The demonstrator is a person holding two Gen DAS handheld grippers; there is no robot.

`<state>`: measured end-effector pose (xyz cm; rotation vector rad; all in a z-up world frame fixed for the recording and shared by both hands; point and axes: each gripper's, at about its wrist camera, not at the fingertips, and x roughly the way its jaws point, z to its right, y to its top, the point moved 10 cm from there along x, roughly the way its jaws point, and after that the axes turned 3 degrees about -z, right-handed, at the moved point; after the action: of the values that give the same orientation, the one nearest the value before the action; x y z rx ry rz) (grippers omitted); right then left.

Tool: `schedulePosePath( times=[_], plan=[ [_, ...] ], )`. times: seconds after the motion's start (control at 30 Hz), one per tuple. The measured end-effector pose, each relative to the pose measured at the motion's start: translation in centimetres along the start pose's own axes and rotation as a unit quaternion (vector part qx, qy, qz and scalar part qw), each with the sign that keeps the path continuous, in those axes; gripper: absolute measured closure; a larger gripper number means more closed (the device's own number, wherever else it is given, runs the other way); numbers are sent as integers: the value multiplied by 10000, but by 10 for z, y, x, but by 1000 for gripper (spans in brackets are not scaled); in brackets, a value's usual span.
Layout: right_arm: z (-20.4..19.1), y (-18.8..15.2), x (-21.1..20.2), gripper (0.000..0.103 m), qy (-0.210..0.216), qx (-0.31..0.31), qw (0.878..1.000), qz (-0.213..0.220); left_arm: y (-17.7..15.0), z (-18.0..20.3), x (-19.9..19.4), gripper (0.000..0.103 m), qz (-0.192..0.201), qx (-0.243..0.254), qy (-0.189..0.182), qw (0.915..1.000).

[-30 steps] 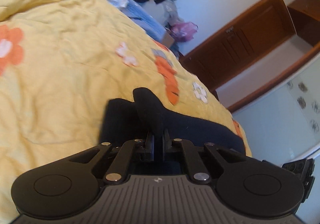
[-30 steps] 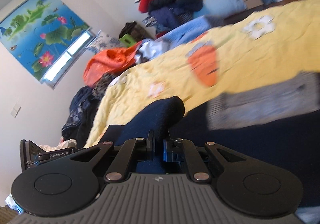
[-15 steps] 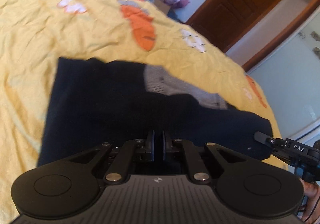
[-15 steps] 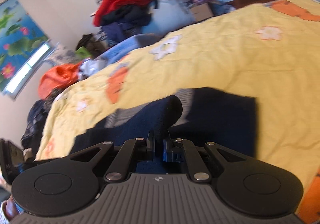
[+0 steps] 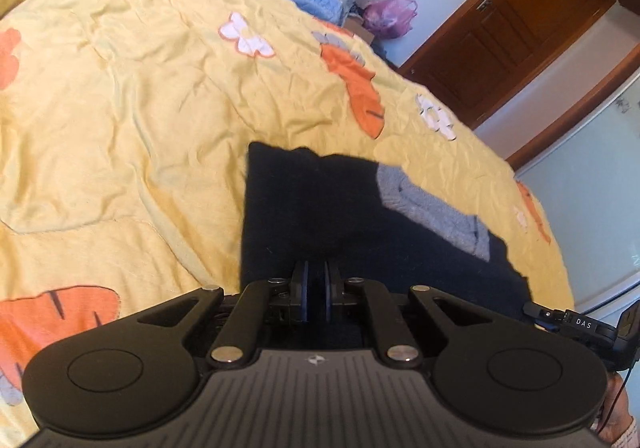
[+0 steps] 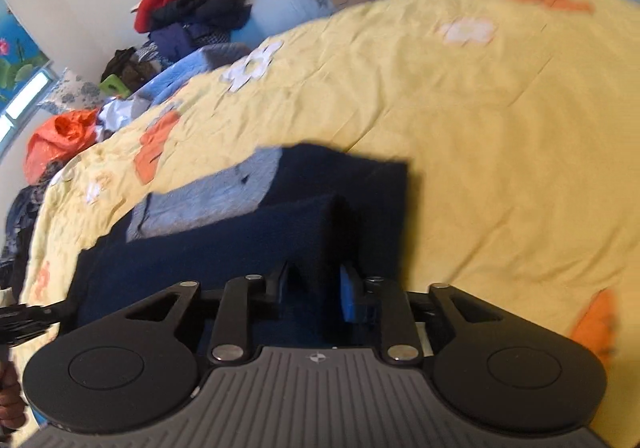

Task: Fold small clothes
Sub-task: 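Fold the held sleeve across the sweater body with the left gripper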

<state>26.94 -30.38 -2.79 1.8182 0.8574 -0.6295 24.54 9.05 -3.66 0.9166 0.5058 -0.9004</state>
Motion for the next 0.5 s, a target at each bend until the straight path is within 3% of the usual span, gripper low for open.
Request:
schedulePosePath(
  times=[0.1, 0.17, 0.3, 0.37, 0.43, 0.5],
  plan=[
    [-5, 8, -24, 69, 205, -103, 9992, 320, 2, 13, -5, 95, 81, 42, -370, 9993],
    [-14, 4, -23, 70, 509, -79, 9984, 244, 0, 25, 0, 95, 64, 88, -559, 9984],
    [-31, -14, -5, 76, 720, -209, 9972, -19, -13, 31, 23, 95, -41, 285, -437, 9986],
    [-22, -21, 6, 84, 449, -188, 9987, -129, -21, 20, 34, 95, -88, 356, -169, 9992],
    [-5, -24, 11, 103, 290, -103, 9995, -88, -26, 11, 37, 95, 40, 401, -277, 9988],
    [2, -26, 9, 103, 502, 75, 9987, -76, -28, 8, 31, 95, 110, 507, -217, 9984]
  ],
)
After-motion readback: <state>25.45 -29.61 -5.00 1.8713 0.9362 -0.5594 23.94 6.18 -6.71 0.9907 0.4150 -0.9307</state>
